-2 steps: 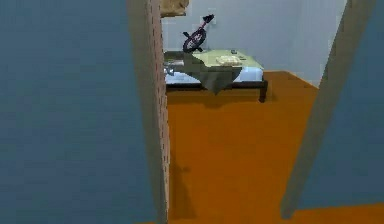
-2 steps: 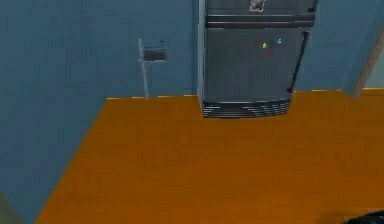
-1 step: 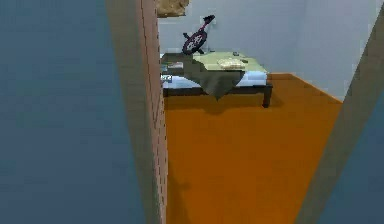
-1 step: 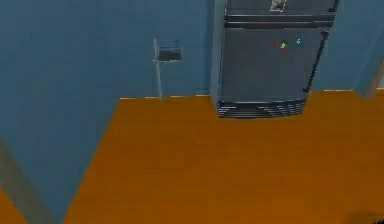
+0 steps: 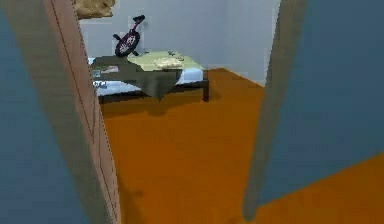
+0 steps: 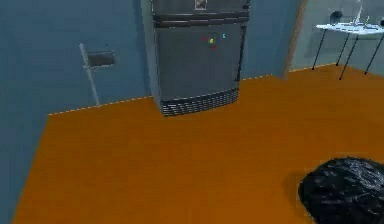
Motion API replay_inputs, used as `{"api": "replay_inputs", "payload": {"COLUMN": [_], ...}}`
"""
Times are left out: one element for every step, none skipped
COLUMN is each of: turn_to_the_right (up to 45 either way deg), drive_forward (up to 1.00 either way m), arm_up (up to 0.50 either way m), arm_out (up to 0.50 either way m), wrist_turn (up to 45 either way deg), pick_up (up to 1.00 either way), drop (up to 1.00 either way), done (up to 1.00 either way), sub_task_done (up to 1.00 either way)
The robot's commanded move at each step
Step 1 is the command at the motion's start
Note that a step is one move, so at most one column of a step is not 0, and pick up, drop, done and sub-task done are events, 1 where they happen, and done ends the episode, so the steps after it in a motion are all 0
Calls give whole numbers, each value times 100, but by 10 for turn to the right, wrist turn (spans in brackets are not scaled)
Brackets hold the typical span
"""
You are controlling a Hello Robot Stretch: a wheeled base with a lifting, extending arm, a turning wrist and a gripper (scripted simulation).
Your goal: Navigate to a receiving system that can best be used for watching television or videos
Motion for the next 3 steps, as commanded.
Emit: {"api": "replay_inputs", "payload": {"turn_to_the_right": [0, 0, -180], "drive_forward": [100, 10, 0], "arm_up": [0, 0, 0], "arm_out": [0, 0, 0], "wrist_turn": [0, 0, 0], "pick_up": [0, 0, 0], "drop": [0, 0, 0], "done": [0, 0, 0], "sub_task_done": [0, 0, 0]}}
